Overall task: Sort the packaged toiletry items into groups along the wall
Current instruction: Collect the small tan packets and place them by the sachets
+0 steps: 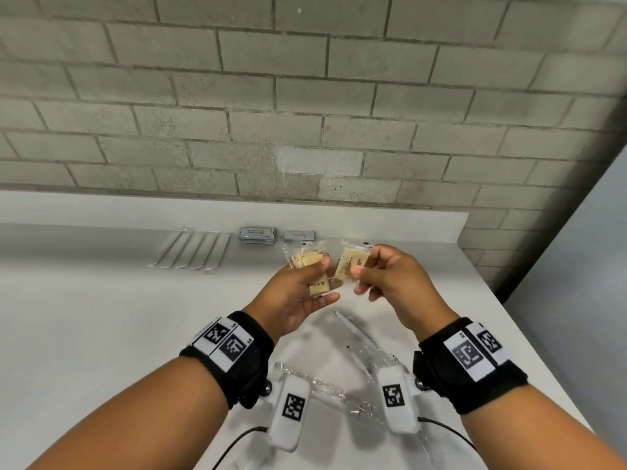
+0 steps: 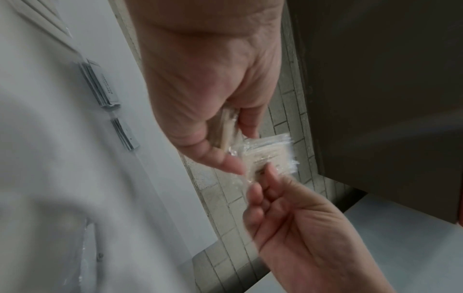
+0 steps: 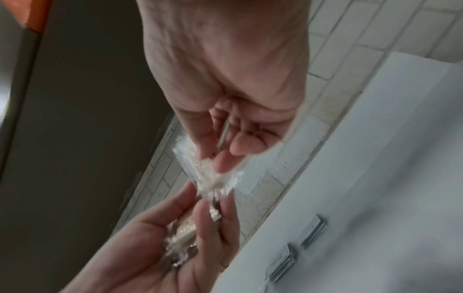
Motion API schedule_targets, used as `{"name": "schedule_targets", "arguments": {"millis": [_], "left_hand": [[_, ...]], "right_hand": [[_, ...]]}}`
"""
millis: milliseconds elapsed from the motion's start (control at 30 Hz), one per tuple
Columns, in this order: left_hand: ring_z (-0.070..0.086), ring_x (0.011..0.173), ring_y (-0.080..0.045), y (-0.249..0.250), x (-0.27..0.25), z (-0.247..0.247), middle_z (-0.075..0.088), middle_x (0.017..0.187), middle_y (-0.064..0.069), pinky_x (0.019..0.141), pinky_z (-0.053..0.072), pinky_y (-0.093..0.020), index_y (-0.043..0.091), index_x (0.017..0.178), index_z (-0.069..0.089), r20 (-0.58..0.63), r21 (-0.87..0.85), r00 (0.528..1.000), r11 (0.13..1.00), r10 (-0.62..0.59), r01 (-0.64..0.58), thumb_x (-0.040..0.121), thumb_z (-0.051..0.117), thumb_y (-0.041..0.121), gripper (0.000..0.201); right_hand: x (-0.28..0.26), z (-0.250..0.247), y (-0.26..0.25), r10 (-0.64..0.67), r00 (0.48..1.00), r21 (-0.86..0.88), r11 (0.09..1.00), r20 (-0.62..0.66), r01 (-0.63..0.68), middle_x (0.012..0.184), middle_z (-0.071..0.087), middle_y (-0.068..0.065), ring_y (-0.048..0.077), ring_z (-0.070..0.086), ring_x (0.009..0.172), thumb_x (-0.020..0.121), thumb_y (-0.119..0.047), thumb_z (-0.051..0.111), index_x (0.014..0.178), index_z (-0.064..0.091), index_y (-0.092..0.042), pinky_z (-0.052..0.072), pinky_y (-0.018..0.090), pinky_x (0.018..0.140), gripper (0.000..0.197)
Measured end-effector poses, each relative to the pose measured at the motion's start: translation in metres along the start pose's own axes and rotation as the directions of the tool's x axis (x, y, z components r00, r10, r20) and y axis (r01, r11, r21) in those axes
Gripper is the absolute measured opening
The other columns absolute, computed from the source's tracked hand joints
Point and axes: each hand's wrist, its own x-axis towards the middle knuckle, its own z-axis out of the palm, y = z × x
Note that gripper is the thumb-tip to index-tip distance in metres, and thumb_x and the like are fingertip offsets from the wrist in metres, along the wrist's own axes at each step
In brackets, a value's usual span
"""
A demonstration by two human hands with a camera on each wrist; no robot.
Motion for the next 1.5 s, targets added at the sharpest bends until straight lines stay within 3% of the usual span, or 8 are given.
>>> {"name": "schedule_targets", "arguments": {"millis": [100, 233, 367, 500, 933, 1200, 1367, 1500], "left_hand": [[0.067, 0.069, -0.017, 0.001, 0.002, 0.001, 0.069, 0.083, -0.007, 0.057, 0.058, -0.023, 0.012, 0.093, 0.065, -0.018, -0.027, 0.998, 0.998, -0.053, 0.053, 0.09, 0.062, 0.027, 0.016], [0.067, 0.059, -0.013, 0.0, 0.004, 0.001, 0.071, 0.072, -0.003, 0.052, 0.054, -0.022, 0.009, 0.095, 0.066, 0.028, 0.006, 1.0, 1.0, -0.011, 0.011, 0.087, 0.064, 0.008, 0.009], [0.07, 0.071, -0.019, -0.004, 0.009, 0.001, 0.071, 0.089, -0.009, 0.06, 0.057, -0.027, 0.006, 0.108, 0.062, -0.005, 0.057, 0.996, 0.994, 0.089, -0.089, 0.085, 0.064, 0.003, 0.023], [0.069, 0.076, -0.021, -0.01, 0.013, 0.0, 0.07, 0.089, -0.008, 0.064, 0.055, -0.028, 0.009, 0.11, 0.062, -0.017, 0.061, 0.994, 0.992, 0.11, -0.109, 0.086, 0.065, 0.007, 0.024], [0.068, 0.074, -0.013, -0.032, 0.021, -0.008, 0.068, 0.081, -0.003, 0.069, 0.058, -0.026, 0.011, 0.097, 0.065, 0.049, 0.236, 0.997, 0.971, -0.056, 0.043, 0.086, 0.065, 0.002, 0.015], [0.069, 0.09, -0.031, -0.035, 0.035, -0.02, 0.065, 0.099, -0.013, 0.074, 0.06, -0.039, 0.005, 0.111, 0.055, -0.057, -0.008, 0.987, 0.989, -0.148, 0.148, 0.094, 0.05, 0.002, 0.019], [0.066, 0.099, -0.029, -0.035, 0.038, -0.032, 0.068, 0.11, -0.012, 0.078, 0.058, -0.04, 0.007, 0.119, 0.058, -0.111, 0.02, 0.984, 0.99, -0.137, 0.14, 0.09, 0.058, 0.005, 0.029], [0.067, 0.084, -0.024, -0.037, 0.038, -0.028, 0.065, 0.097, -0.012, 0.061, 0.06, -0.031, 0.005, 0.112, 0.059, -0.126, -0.013, 0.982, 0.99, -0.143, 0.142, 0.086, 0.064, 0.003, 0.027]], "right_hand": [[0.0, -0.001, 0.003, -0.325, 0.946, -0.205, 0.926, -0.003, 0.317, 0.103, 0.064, -0.002, 0.005, 0.063, 0.092, 0.078, 0.011, 0.067, 0.083, 0.072, -0.016, 0.051, 0.019, 0.081, 0.028], [-0.003, 0.0, 0.02, -0.374, 0.922, -0.302, 0.872, 0.1, 0.386, 0.122, 0.064, -0.003, 0.006, 0.062, 0.112, 0.087, 0.013, 0.057, 0.098, 0.076, -0.017, 0.048, 0.019, 0.097, 0.037], [0.002, -0.002, 0.016, -0.023, 0.997, 0.123, 0.992, -0.072, 0.032, 0.095, 0.072, 0.004, 0.018, 0.071, 0.08, 0.091, 0.001, 0.058, 0.098, 0.07, -0.014, 0.056, 0.029, 0.068, 0.02], [0.007, 0.0, 0.014, 0.106, 0.994, 0.166, 0.981, -0.019, -0.101, 0.064, 0.067, 0.004, 0.019, 0.06, 0.057, 0.087, -0.002, 0.065, 0.082, 0.067, -0.006, 0.055, 0.027, 0.055, 0.007], [0.029, -0.01, 0.033, 0.192, 0.981, 0.309, 0.933, -0.001, -0.183, 0.079, 0.057, 0.006, 0.021, 0.062, 0.06, 0.084, 0.011, 0.061, 0.102, 0.051, -0.014, 0.055, 0.033, 0.05, 0.033], [0.055, -0.039, 0.071, 0.321, 0.939, -0.039, 0.944, -0.12, -0.328, 0.097, 0.055, 0.014, 0.026, 0.061, 0.067, 0.078, 0.017, 0.063, 0.117, 0.051, -0.016, 0.057, 0.033, 0.046, 0.053], [0.061, -0.061, 0.103, 0.336, 0.93, -0.744, 0.582, -0.145, -0.327, 0.11, 0.054, 0.009, 0.023, 0.061, 0.083, 0.077, -0.008, 0.068, 0.125, 0.054, -0.024, 0.051, 0.029, 0.072, 0.052], [0.058, -0.044, 0.079, 0.109, 0.987, -0.499, 0.853, -0.118, -0.154, 0.1, 0.062, -0.002, 0.012, 0.06, 0.089, 0.086, -0.024, 0.068, 0.103, 0.069, -0.019, 0.043, 0.024, 0.076, 0.018]]}}
